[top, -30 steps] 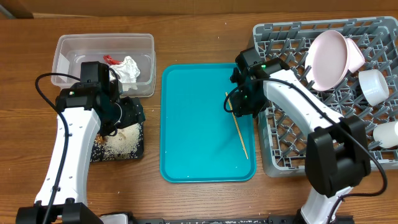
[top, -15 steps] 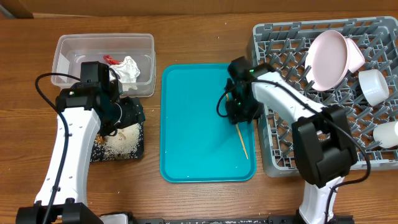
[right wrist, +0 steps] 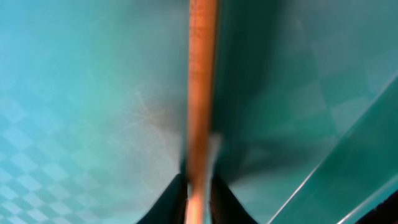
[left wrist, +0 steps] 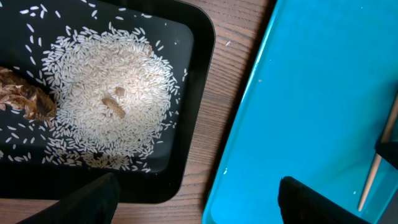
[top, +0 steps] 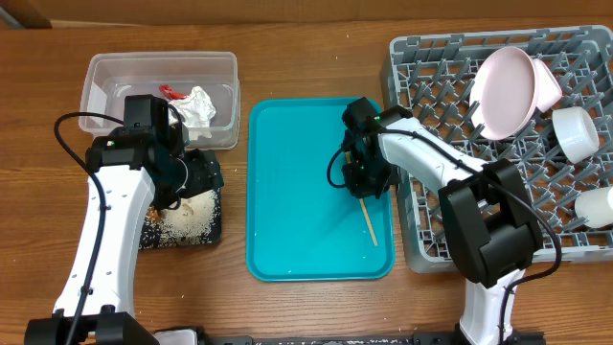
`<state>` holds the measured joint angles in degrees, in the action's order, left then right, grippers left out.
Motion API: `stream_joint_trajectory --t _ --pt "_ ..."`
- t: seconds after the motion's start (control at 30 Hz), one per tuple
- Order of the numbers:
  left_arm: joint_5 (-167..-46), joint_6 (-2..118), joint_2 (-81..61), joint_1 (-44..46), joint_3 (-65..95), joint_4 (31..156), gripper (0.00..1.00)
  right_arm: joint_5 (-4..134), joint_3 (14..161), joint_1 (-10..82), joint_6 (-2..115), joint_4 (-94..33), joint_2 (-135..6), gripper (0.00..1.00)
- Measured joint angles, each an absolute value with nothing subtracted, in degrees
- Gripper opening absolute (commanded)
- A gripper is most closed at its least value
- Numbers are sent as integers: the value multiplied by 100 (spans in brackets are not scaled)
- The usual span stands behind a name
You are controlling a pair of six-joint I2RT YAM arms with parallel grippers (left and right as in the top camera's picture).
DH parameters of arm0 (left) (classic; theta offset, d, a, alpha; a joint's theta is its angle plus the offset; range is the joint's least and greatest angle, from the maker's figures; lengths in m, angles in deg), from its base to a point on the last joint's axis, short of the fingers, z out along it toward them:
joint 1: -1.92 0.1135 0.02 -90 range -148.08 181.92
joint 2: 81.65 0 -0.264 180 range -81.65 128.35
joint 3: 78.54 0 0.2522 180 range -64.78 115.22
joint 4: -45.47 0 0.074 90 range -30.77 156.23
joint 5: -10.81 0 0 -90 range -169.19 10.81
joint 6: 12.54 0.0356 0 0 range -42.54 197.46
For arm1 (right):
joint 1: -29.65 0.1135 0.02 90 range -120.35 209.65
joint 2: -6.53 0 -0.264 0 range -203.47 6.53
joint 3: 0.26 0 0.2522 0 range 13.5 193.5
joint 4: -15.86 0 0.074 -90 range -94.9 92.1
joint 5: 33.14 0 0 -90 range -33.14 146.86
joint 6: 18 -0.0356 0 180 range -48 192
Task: Sort waste into correct bins and load items into the dishwasher
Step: 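Move the right gripper back and grasp the remaining chopstick, then carry the second chopstick with the right gripper into the rack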
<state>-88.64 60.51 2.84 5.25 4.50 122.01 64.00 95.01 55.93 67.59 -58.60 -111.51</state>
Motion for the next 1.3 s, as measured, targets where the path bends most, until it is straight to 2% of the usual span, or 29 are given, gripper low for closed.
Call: stream_joint_trajectory --t 0.13,0.57,0.8,1.03,1.3 --pt "-8864 6051 284 527 450 12201 83 6413 9501 5593 6731 -5909 -11159 4" --pt "-8864 6053 284 527 450 12199 86 6408 9501 5593 6263 -6212 -11118 4" --pt "-8862 6053 284 525 450 12201 87 6408 9665 5499 6257 -6217 -9911 4" --pt "-8862 6053 284 527 450 12201 87 6406 10019 4651 6416 -6267 -8418 4" --pt "-8864 6051 284 527 450 12201 87 6209 9917 3541 6862 -6486 -8410 4"
